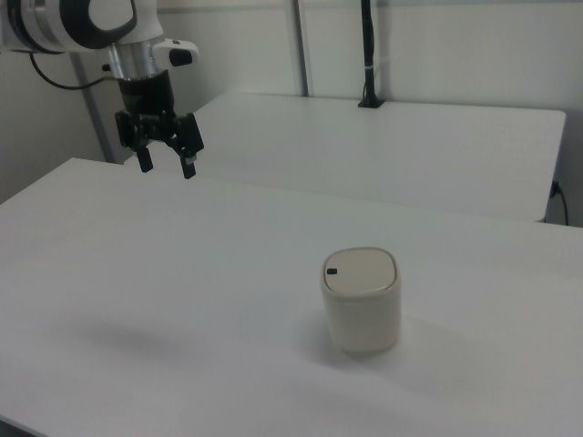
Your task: Open the trash bin
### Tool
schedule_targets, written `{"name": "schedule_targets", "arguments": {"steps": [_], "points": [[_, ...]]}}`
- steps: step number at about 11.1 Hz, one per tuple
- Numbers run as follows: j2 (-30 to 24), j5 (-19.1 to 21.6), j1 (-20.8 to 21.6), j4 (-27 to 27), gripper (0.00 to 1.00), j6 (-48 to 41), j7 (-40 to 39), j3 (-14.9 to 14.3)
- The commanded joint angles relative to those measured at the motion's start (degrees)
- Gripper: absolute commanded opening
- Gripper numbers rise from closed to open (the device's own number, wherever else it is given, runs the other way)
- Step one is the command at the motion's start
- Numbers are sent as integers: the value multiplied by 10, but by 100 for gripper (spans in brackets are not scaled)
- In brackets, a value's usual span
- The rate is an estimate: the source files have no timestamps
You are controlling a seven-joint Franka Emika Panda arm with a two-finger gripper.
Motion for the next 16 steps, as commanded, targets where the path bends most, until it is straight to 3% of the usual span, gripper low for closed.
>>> {"name": "schedule_targets", "arguments": {"steps": [1,9,10,12,13,16], "points": [[-18,-9,5,-18,100,10,5,-8],[-18,-9,6,-18,100,10,5,-8],[-17,-9,5,-18,96,10,4,-8],[-17,-8,5,-18,49,11,-1,-7],[-17,-8,5,-18,32,11,-2,-7],[-17,-8,5,-18,3,10,-2,-7]]}}
